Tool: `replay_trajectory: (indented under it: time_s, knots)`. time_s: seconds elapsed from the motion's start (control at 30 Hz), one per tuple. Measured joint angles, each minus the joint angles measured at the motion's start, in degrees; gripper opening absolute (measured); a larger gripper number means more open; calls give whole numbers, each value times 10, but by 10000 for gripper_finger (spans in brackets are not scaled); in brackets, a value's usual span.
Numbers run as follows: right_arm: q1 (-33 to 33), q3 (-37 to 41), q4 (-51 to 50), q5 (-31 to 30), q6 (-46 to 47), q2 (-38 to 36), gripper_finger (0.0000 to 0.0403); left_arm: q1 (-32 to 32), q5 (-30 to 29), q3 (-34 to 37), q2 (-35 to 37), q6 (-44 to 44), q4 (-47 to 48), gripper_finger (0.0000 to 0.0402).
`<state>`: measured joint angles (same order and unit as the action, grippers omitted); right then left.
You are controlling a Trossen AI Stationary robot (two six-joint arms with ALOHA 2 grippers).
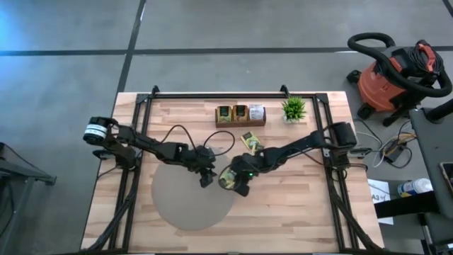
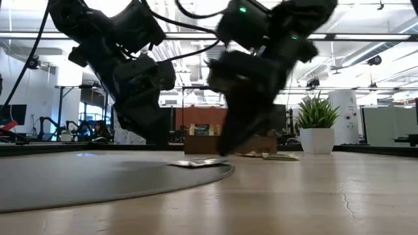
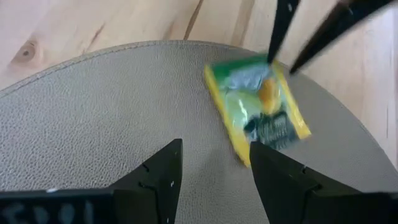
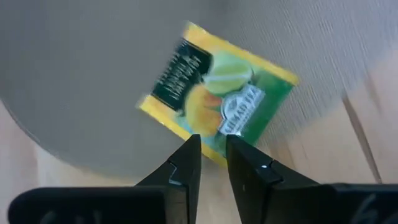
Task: Pick & Place Tea
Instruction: Put the yellow tea sachet into the left compartment of the wooden organizer
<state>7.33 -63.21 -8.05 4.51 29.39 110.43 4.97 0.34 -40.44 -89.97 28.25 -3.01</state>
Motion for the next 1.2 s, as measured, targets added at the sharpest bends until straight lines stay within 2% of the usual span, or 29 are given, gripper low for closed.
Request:
replay_trajectory:
  time_s: [0.1, 0.3, 0.43, 0.67, 0.8, 0.97, 1.2]
  knots:
    - [-2, -45, -7, 9, -22, 36, 71, 0, 0, 1, 0, 2, 0, 183]
    - [-19, -82, -12, 88, -22, 77, 70, 1, 32, 4, 0, 48, 21, 183]
    - [-20, -81, -10, 86, -21, 77, 68, 3, 42, 4, 1, 88, 32, 183]
    - [-20, -79, -9, 75, -11, 77, 65, 21, 92, 4, 1, 134, 41, 183]
    - [-19, -79, -2, 63, -9, 77, 61, 28, 91, 4, -5, 170, 36, 183]
    - [-20, -78, 6, 60, -9, 78, 59, 28, 60, 4, -19, 208, 13, 183]
    - [-20, -78, 9, 60, 4, 78, 59, 28, 52, 4, -42, 234, -36, 183]
